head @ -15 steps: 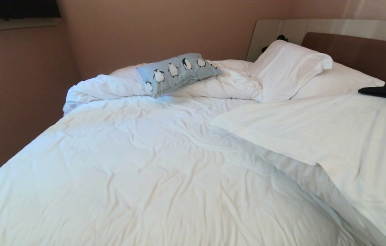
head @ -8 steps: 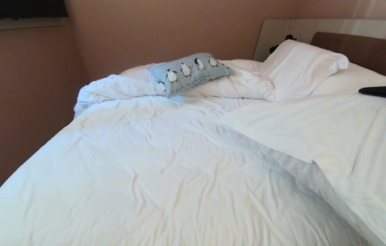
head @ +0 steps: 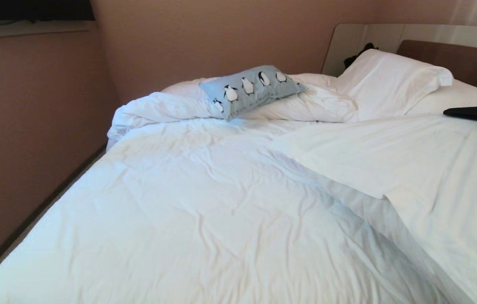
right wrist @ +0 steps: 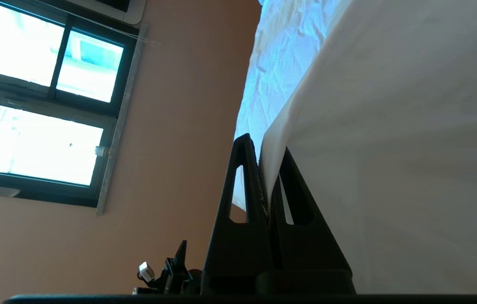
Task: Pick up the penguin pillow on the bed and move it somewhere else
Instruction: Move to the foot of the bed
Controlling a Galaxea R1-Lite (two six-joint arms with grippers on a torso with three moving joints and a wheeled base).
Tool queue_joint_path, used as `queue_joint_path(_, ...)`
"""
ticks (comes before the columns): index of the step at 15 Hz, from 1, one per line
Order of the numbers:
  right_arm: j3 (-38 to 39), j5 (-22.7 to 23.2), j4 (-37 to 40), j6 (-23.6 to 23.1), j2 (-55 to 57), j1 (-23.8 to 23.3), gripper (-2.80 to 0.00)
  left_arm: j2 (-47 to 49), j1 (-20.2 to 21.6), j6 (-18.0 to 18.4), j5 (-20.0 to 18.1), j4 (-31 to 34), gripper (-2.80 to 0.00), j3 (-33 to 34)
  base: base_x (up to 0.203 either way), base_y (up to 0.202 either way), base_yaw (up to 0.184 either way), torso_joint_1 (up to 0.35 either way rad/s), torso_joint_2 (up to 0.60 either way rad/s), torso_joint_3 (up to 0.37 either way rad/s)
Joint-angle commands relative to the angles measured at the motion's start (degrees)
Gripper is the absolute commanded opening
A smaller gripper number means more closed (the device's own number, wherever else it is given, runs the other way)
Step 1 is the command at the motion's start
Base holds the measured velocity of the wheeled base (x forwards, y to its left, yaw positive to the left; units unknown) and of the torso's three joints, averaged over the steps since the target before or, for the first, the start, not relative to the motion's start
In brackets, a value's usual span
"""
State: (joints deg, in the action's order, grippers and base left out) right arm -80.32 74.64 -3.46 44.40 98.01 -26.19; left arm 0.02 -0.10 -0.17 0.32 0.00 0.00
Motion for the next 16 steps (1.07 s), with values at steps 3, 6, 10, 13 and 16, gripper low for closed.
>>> queue_joint_path(3, -0.01, 0.42, -0.05, 0.25, -0.01, -0.01, -2.80, 0.01, 0.01, -0.01, 0.04, 0.00, -2.80, 0.00, 0.000, 0.195, 0.001, 0.003, 0.00, 0.003)
queue_joint_path(6, -0.01, 0.42, -0.05, 0.25, -0.19, -0.01, -2.80, -0.02, 0.01, -0.01, 0.04, 0.00, -2.80, 0.00, 0.000, 0.195, 0.000, 0.002, 0.00, 0.003)
queue_joint_path(10, -0.01, 0.50, -0.05, 0.34, -0.28, -0.36, -2.80, -0.02, 0.01, -0.01, 0.04, 0.00, -2.80, 0.06, 0.000, 0.193, -0.001, 0.003, 0.00, 0.003)
queue_joint_path(13, -0.01, 0.50, -0.05, 0.34, -0.45, -0.57, -2.80, -0.02, 0.01, -0.01, 0.04, 0.00, -2.80, 0.00, 0.000, 0.193, -0.002, 0.000, 0.00, 0.001)
queue_joint_path(16, -0.01, 0.50, -0.05, 0.34, -0.54, -0.80, -2.80, -0.02, 0.01, -0.01, 0.04, 0.00, -2.80, 0.00, 0.000, 0.195, -0.001, 0.004, 0.00, 0.005)
